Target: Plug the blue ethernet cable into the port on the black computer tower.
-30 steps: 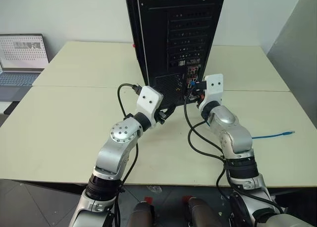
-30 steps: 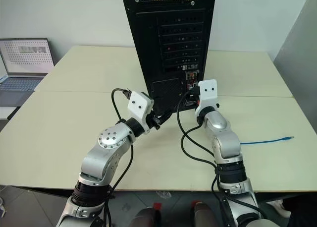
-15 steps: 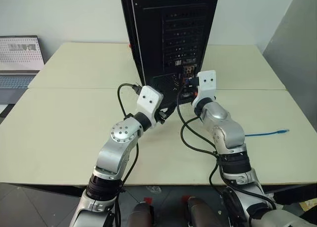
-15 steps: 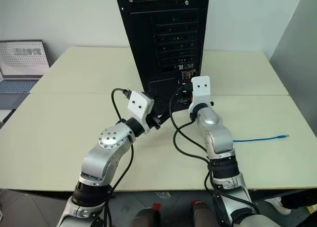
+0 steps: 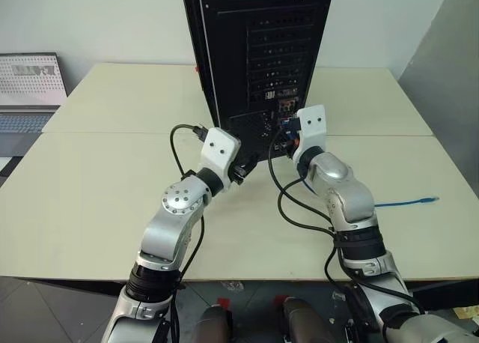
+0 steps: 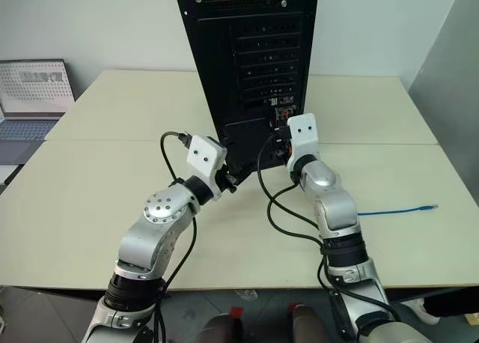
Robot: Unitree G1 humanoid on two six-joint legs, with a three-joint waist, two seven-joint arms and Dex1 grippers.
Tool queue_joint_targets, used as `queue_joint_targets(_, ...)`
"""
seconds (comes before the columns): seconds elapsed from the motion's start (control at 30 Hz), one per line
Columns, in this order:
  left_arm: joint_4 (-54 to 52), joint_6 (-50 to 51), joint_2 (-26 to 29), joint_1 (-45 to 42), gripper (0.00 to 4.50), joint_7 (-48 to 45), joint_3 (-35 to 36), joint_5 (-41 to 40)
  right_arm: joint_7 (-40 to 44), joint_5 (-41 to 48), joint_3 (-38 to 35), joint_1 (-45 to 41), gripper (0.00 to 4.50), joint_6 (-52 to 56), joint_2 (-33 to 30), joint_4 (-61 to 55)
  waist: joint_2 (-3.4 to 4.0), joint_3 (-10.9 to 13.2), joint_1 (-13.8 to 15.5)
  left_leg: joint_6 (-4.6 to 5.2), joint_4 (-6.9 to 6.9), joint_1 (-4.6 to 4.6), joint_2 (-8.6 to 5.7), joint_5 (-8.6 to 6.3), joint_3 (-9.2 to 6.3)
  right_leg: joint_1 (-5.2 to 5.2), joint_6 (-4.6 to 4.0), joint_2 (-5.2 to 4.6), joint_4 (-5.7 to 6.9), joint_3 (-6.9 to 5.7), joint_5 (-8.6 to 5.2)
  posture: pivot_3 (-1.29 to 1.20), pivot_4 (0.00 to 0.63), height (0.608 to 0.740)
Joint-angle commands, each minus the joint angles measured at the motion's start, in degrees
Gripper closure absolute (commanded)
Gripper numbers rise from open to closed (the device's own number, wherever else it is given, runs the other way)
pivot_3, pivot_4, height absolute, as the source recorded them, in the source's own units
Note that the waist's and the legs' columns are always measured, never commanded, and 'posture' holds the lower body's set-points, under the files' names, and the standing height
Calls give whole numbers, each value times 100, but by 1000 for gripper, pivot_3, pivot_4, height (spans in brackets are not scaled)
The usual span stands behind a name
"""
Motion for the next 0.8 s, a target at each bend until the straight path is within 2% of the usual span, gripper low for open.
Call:
queue_joint_targets(0.03,-164,-80,91,-122,1557,-103,149,-66,362,92,-69,153,2257,-29,-342,-605,0,0,23,0,0,-1,-1,0,0,0,0,-1,0,0,0,0,150,740)
queue_joint_targets(0.07,-185,-58,123,-124,1557,-148,176,-107,474,129,-91,221,1908,2,-459,-732,0,0,30,0,1,-1,-5,0,0,0,0,-5,0,0,0,0,150,740)
queue_joint_targets(0.1,-207,-53,203,-129,1557,-204,221,-118,691,220,-155,338,1889,68,-673,-947,0,0,46,0,1,-1,-4,0,0,0,0,-5,0,-1,0,0,150,740)
queue_joint_targets(0.3,-162,55,885,-148,1557,-523,439,-70,1825,955,-634,836,550,239,-1709,-1693,0,1,87,0,0,-1,-5,0,1,0,1,-4,-3,-2,-1,0,150,740)
queue_joint_targets(0.4,-127,26,1255,-80,1557,-886,611,-229,2379,1304,-933,1023,56,65,-2140,-1734,0,1,83,1,0,1,-1,-1,0,1,1,0,-3,-3,-1,0,150,740)
queue_joint_targets(0.6,-180,-7,1797,136,1557,-1585,1037,-701,3385,1827,-1440,1294,56,-311,-2920,-1546,-1,2,95,1,0,0,0,-1,1,2,2,2,-6,-3,-2,0,150,740)
queue_joint_targets(0.8,-288,22,2060,332,1557,-1936,1356,-1074,3830,2129,-1693,1287,56,-431,-3329,-1409,0,3,98,1,0,1,1,-1,2,3,2,2,-6,-3,-2,0,150,740)
